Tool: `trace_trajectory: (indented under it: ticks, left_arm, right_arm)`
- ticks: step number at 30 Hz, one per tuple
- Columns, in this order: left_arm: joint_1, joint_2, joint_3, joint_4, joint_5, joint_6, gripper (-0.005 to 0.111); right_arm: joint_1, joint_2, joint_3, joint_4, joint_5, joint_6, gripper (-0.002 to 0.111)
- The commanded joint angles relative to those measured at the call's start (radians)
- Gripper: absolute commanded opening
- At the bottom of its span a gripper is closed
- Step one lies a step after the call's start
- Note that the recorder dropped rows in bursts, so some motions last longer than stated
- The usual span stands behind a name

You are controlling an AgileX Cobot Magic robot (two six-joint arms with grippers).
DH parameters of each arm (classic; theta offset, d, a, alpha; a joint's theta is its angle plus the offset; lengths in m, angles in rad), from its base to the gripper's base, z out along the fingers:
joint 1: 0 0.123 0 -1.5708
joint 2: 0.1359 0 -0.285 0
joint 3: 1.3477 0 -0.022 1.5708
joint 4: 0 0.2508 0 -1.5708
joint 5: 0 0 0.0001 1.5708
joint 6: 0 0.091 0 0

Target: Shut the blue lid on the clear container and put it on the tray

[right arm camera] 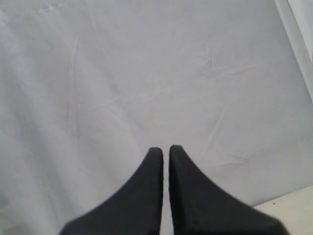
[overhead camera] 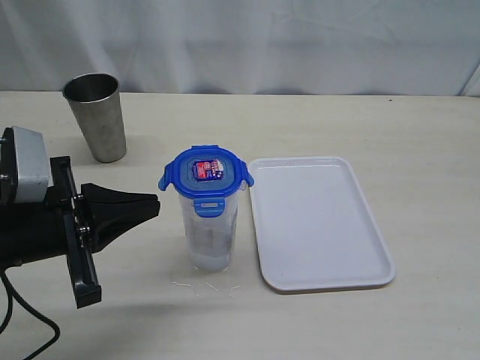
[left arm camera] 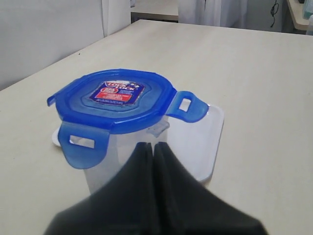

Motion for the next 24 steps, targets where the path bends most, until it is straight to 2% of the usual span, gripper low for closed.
trace_trajectory:
  ticks: [1,5,11,15,20,24]
  left_arm:
    - [-0.005,0.001,0.001,-0.011,-0.005,0.004,0.0]
    - [-0.005,0.001,0.001,-0.011,-0.003,0.004,0.0]
    - [-0.005,0.001,0.001,-0.009,-0.003,0.004,0.0]
    - [-0.005,0.001,0.001,-0.009,-0.005,0.004,0.0]
    - [-0.005,0.001,0.001,0.001,-0.009,0.004,0.0]
    - [-0.005,0.001,0.001,0.01,-0.009,0.004,0.0]
  right_arm:
    - [-0.001,0.202,-0.101,-0.044,0.055,0.001,0.005]
    - [-0.001,0.409,-0.235,-0.073,0.168,-0.004,0.005]
    - [0.005,0.685,-0.404,-0.084,0.305,-0.127,0.005]
    - [0.106,0.821,-0.476,-0.08,0.316,-0.242,0.005]
    - [0.254,0.949,-0.579,-0.02,0.348,-0.503,0.004]
    - [0.316,0.961,-0.589,0.223,0.317,-0.89,0.004]
